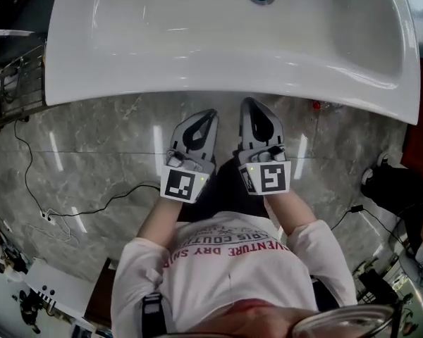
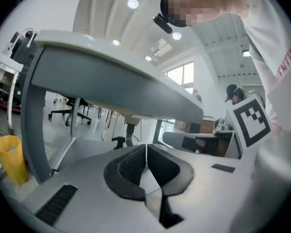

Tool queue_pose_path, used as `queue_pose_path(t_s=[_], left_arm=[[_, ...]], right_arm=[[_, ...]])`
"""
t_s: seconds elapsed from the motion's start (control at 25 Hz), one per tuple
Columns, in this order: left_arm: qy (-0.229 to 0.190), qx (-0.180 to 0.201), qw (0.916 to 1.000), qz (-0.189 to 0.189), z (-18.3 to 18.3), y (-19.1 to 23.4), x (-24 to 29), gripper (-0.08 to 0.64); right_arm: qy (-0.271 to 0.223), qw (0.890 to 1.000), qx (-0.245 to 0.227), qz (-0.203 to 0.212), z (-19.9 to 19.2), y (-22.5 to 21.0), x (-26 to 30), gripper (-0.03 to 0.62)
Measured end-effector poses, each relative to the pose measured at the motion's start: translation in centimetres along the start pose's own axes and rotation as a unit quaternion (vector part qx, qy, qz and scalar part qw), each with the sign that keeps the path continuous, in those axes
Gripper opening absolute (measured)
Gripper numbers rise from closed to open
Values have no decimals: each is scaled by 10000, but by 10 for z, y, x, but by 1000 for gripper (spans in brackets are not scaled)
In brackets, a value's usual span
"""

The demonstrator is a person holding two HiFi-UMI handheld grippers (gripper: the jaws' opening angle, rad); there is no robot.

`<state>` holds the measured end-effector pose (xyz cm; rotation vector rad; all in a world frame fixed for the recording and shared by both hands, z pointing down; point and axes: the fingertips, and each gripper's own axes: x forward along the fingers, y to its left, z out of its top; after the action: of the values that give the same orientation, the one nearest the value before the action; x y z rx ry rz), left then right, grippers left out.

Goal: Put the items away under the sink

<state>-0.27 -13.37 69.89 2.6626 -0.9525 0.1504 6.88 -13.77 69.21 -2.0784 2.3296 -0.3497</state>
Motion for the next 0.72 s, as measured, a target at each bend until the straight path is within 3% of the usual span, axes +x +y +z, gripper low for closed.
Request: queue_pose_path(t_s=[0.28, 0.56, 0.72], left_arm=[[69, -199, 9997, 125, 101, -44, -32, 28], [-198, -45, 9996, 183, 224, -85, -56, 28], [-438, 278, 9986, 127, 296, -114, -73, 28]], right_arm=[[267, 9996, -89, 24, 104, 15, -39, 25], [194, 9997, -133, 41, 225, 29, -73, 25], [-31, 9992, -387, 112, 302, 44, -98, 25]])
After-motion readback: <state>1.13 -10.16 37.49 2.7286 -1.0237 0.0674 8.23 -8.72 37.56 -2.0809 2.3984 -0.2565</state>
